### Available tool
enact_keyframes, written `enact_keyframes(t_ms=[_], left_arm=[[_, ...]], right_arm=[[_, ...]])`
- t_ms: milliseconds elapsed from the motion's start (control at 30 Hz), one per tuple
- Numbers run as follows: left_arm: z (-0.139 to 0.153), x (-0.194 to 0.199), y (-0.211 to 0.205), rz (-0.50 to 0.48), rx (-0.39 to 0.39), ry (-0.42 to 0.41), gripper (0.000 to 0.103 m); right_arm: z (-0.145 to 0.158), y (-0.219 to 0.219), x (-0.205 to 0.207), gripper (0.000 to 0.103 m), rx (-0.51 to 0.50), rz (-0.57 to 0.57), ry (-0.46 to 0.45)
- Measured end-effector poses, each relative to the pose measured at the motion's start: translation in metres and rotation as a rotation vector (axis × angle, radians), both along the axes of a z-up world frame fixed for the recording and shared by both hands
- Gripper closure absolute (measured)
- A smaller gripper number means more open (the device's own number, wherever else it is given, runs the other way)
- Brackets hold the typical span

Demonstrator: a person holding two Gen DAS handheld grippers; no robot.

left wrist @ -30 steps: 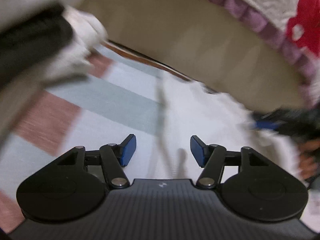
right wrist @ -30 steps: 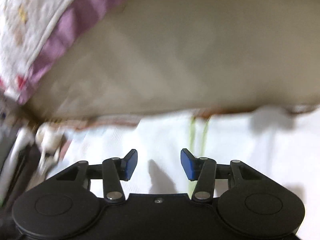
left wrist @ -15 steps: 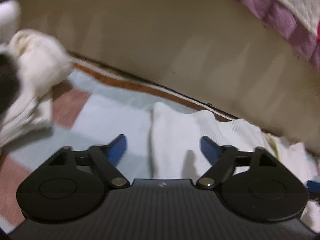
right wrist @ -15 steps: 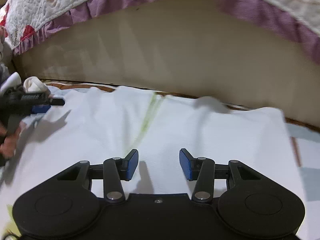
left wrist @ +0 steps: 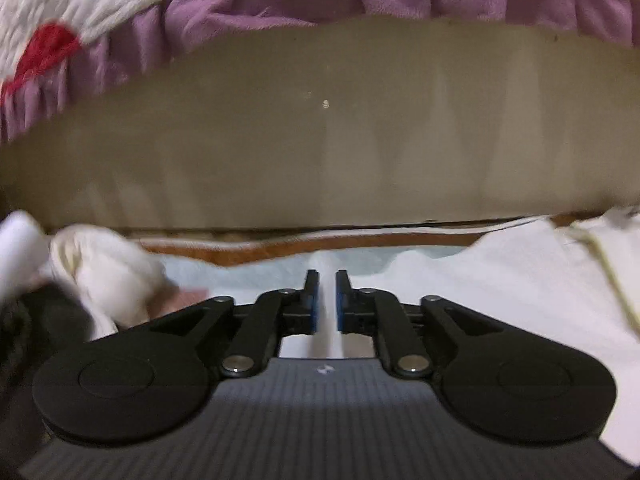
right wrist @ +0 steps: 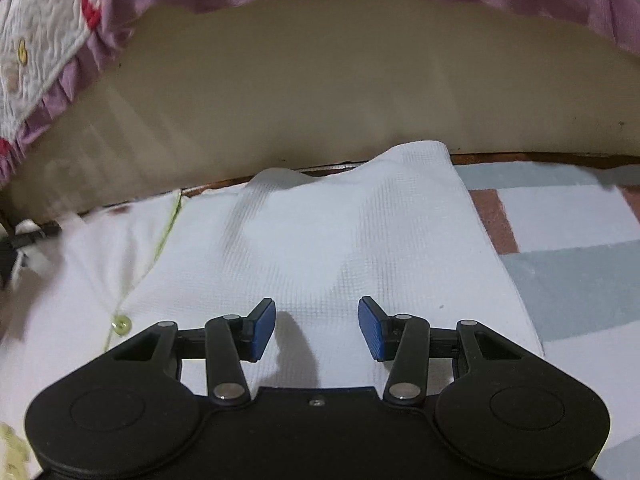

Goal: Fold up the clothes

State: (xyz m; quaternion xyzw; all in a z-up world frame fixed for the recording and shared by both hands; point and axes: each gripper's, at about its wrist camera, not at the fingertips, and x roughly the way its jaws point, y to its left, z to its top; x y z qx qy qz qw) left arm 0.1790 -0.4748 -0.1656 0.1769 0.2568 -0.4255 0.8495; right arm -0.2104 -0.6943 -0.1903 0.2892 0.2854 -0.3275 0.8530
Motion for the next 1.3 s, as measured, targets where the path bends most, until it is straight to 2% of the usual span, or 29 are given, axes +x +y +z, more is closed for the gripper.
enact_keyframes(t_ms=[33, 100, 167, 233, 333, 433, 467, 500, 567, 633, 700, 767, 867, 967, 1067, 1133, 1200, 1300], left_arm=[[0.001, -0.007, 0.004, -0.003, -0.022, 0.017, 0.07], [0.006, -0.023, 0.009, -0.038, -0.068, 0.064, 0.056], [0.007, -0.037, 0.002, -0.11, -0.097, 0.168, 0.056], [0.005, -0.052, -0.013, -0.17, -0.089, 0.256, 0.056], [0.002, -0.075, -0.039, -0.238, -0.076, 0.31, 0.056], [-0.004, -0.089, -0.062, -0.279, -0.091, 0.366, 0.055], [-0.007, -0.092, -0.069, -0.278, -0.095, 0.388, 0.055], [-0.011, -0.094, -0.076, -0.266, -0.098, 0.413, 0.054], [-0.018, -0.091, -0.087, -0.218, -0.098, 0.475, 0.054], [-0.023, -0.088, -0.091, -0.153, -0.107, 0.546, 0.056], [-0.026, -0.086, -0.087, -0.145, -0.14, 0.579, 0.055], [-0.033, -0.076, -0.083, -0.161, -0.138, 0.556, 0.055], [-0.034, -0.082, -0.078, -0.196, -0.131, 0.512, 0.055], [-0.031, -0.087, -0.074, -0.218, -0.142, 0.479, 0.054], [-0.023, -0.093, -0.062, -0.242, -0.166, 0.446, 0.054], [-0.015, -0.098, -0.066, -0.292, -0.152, 0.405, 0.054], [-0.01, -0.106, -0.069, -0.34, -0.126, 0.356, 0.053], [-0.011, -0.12, -0.079, -0.378, -0.111, 0.342, 0.05]], right_arm=[[0.002, -0.005, -0.003, 0.05, 0.008, -0.005, -0.015], [0.007, -0.021, -0.008, 0.048, 0.002, -0.033, -0.03], [0.011, -0.045, -0.013, 0.047, -0.004, -0.082, -0.031], [0.011, -0.075, -0.016, 0.038, -0.002, -0.164, -0.024], [0.006, -0.116, -0.018, 0.038, 0.017, -0.302, -0.016], [-0.004, -0.137, -0.021, 0.033, 0.062, -0.32, -0.107], [-0.007, -0.14, -0.019, 0.033, 0.068, -0.283, -0.12], [-0.008, -0.139, -0.015, 0.037, 0.055, -0.233, -0.117], [-0.01, -0.137, -0.007, 0.099, 0.026, -0.13, -0.108], [-0.003, -0.11, -0.016, 0.097, -0.068, -0.087, -0.127], [0.004, -0.082, -0.026, 0.097, -0.163, -0.045, -0.146], [0.012, -0.05, -0.041, 0.097, -0.269, -0.044, -0.091], [0.018, 0.006, -0.063, 0.097, -0.504, 0.101, -0.007], [0.014, 0.046, -0.07, 0.097, -0.602, 0.264, 0.065], [0.011, 0.075, -0.063, 0.097, -0.573, 0.482, 0.101], [0.005, 0.089, -0.059, 0.097, -0.555, 0.608, 0.15], [0.002, 0.09, -0.059, 0.091, -0.466, 0.693, 0.161], [0.006, 0.076, -0.057, 0.082, -0.29, 0.711, 0.132]])
